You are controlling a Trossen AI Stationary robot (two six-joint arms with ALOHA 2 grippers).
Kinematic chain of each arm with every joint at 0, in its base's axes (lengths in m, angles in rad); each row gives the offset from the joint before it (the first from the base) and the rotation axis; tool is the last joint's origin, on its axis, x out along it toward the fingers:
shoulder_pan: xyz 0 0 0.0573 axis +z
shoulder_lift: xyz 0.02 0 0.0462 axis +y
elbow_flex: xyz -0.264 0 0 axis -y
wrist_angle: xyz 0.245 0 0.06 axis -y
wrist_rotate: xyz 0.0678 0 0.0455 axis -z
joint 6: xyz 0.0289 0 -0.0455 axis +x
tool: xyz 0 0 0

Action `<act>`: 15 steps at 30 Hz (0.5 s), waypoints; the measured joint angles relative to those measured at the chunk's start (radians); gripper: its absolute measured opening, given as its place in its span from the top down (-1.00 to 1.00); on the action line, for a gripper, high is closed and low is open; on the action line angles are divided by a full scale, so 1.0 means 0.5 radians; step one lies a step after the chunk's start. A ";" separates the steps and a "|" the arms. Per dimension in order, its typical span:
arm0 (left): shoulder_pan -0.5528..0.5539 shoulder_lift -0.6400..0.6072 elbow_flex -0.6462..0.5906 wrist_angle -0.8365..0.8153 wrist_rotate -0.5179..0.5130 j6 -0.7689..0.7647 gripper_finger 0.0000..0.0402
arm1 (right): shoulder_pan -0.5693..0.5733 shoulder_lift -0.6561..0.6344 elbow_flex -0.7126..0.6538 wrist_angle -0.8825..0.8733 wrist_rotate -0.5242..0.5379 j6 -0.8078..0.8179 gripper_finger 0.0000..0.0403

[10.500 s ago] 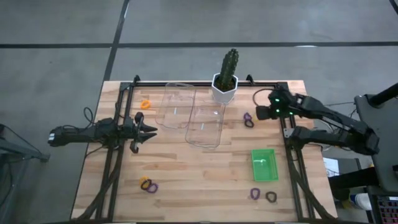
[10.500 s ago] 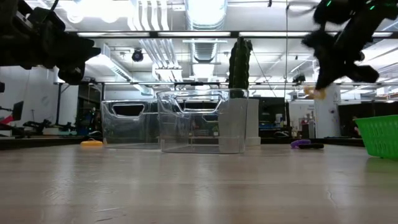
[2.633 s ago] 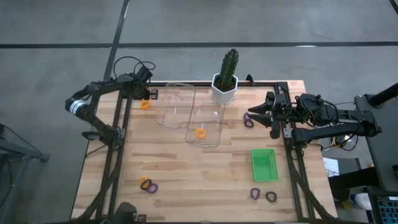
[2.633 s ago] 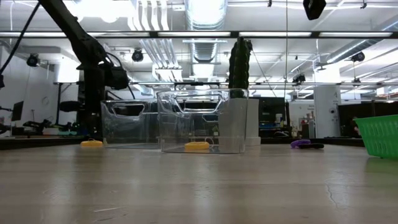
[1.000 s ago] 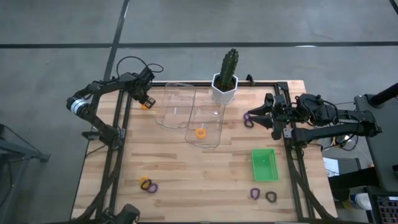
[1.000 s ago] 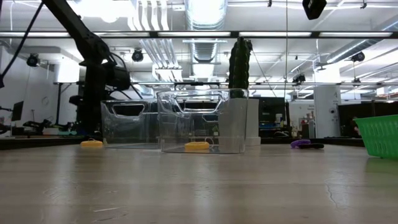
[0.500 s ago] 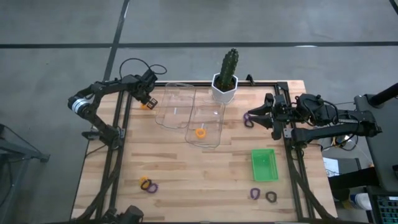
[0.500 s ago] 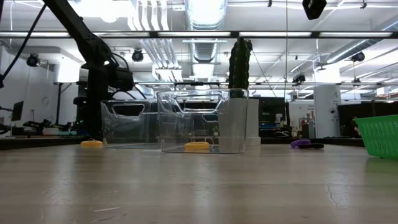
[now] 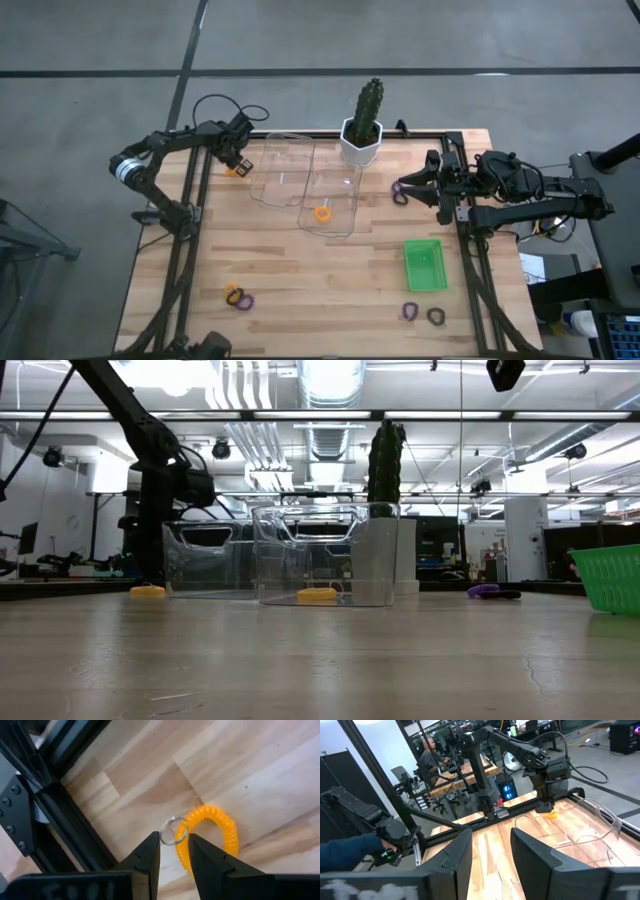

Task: Sort spring keychains
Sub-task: Put the top yellow spring keychain into the right transparent bin

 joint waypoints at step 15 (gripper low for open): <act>-0.012 0.030 -0.075 0.025 -0.008 -0.264 0.52 | 0.000 0.000 0.000 0.000 0.001 0.000 0.37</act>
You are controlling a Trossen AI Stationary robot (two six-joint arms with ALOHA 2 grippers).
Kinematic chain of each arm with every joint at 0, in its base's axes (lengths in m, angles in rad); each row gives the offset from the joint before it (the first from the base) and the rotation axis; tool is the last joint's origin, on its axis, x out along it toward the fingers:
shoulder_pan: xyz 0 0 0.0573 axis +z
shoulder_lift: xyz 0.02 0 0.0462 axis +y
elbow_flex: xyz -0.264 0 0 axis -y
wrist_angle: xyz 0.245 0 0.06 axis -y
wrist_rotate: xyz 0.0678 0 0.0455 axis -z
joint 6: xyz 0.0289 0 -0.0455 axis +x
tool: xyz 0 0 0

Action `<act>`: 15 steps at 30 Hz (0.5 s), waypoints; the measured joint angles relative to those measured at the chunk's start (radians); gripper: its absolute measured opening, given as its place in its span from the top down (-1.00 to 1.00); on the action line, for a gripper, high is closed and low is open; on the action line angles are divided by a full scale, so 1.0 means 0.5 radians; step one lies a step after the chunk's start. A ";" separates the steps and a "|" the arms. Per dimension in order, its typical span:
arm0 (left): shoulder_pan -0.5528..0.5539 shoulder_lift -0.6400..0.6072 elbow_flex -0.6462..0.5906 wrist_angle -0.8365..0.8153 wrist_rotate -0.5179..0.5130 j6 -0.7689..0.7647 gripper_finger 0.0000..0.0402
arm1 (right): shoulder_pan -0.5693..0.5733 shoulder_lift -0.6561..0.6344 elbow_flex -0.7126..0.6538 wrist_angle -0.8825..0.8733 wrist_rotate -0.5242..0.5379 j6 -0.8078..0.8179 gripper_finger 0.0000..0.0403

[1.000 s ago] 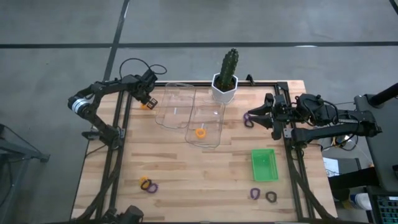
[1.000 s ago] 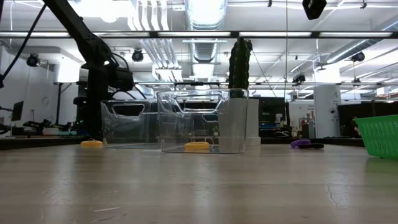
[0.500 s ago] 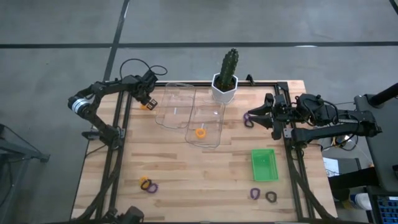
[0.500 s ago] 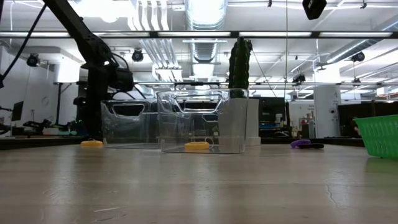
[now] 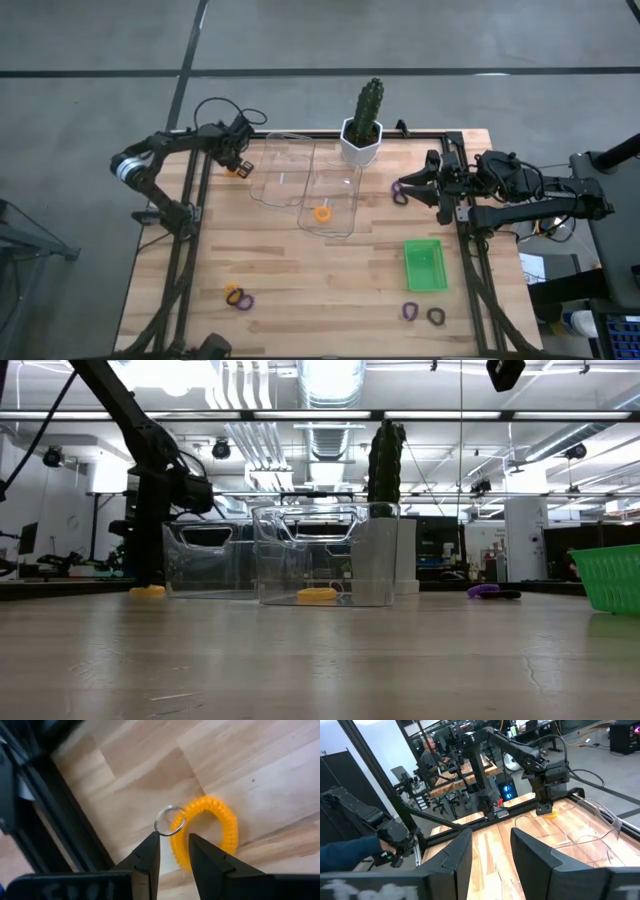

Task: Sort spring keychains
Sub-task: Put the top yellow spring keychain into the right transparent bin

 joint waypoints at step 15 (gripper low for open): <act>-0.021 0.019 -0.063 0.044 -0.028 -0.140 0.59 | 0.000 -0.001 0.000 0.012 0.000 0.002 0.37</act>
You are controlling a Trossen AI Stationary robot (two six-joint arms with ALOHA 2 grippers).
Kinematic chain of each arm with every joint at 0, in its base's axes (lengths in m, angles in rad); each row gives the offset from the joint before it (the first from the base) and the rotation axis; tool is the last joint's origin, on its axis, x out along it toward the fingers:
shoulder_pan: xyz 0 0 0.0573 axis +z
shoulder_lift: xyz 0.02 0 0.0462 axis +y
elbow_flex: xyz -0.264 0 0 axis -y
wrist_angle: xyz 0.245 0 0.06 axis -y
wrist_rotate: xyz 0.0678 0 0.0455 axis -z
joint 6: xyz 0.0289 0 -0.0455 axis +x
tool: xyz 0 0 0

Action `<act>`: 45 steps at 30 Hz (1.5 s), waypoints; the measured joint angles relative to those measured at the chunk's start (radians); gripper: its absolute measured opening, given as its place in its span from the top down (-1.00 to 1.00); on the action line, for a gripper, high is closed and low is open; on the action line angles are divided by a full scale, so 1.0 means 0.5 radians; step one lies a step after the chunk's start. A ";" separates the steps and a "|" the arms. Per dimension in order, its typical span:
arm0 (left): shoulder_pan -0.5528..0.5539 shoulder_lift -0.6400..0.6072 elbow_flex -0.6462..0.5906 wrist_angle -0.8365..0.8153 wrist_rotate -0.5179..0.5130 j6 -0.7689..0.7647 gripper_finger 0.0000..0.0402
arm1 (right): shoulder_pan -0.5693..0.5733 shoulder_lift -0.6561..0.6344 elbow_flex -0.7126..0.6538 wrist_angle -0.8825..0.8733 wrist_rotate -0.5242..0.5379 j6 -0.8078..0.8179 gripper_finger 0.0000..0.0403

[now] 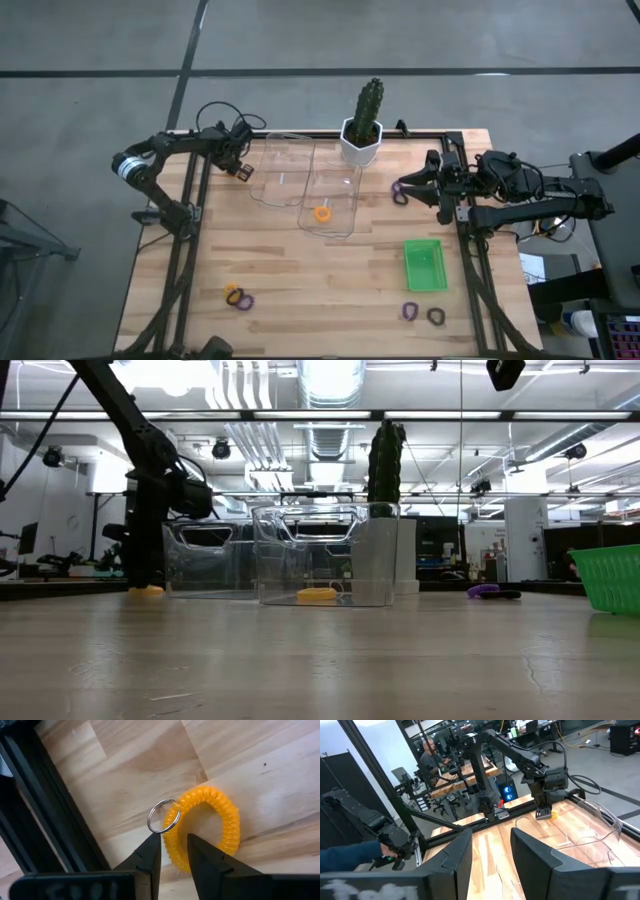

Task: Sort spring keychains
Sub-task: Put the top yellow spring keychain into the right transparent bin

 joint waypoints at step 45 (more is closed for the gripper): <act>-0.020 -1.413 0.266 0.343 1.712 -0.491 1.00 | 0.000 0.019 0.000 0.001 0.014 0.014 0.37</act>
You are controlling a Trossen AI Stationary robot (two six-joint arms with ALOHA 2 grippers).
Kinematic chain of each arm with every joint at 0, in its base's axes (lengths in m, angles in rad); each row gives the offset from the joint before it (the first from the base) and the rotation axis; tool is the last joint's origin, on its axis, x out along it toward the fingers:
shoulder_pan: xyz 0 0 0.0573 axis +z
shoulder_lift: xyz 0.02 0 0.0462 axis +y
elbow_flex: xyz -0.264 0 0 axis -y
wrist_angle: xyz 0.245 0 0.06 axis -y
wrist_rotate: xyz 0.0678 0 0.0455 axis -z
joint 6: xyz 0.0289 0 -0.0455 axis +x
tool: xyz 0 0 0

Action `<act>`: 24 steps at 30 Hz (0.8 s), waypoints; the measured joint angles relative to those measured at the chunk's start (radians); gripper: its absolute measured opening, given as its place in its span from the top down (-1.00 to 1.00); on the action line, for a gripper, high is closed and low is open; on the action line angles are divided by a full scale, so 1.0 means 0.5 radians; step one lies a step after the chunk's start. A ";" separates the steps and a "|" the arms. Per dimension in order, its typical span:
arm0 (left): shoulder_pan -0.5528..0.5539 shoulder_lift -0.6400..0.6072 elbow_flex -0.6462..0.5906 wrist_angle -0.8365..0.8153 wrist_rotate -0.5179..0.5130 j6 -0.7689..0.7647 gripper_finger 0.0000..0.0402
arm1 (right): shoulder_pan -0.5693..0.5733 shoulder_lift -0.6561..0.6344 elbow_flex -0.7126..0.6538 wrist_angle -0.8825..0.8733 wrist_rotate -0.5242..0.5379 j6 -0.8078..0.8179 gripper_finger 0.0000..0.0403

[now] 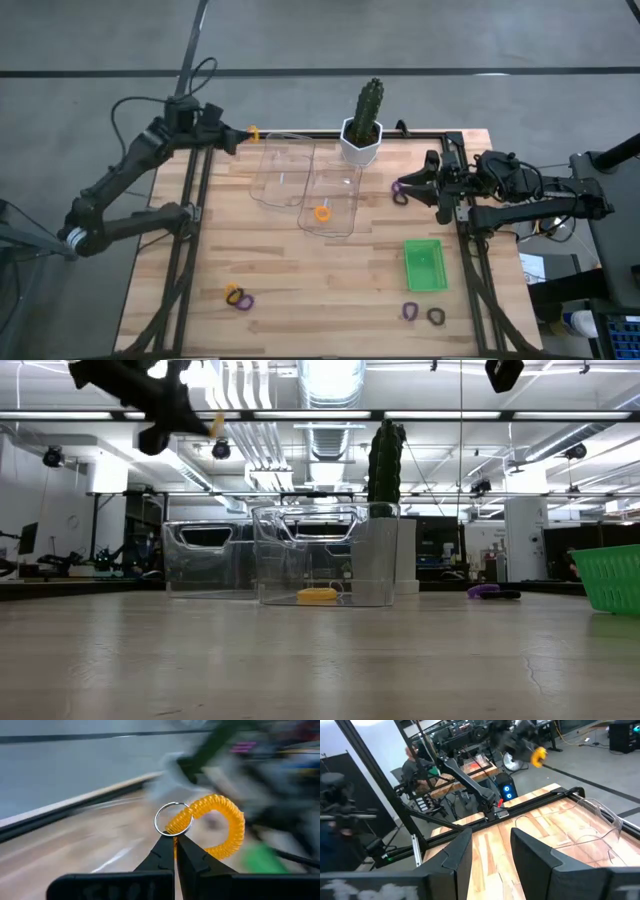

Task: Sort spring keychains
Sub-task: Put the top yellow spring keychain into the right transparent bin

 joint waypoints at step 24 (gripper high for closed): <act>-0.506 -0.018 -0.004 1.113 0.720 -0.267 1.00 | 0.000 0.230 0.001 0.001 0.001 -0.027 0.37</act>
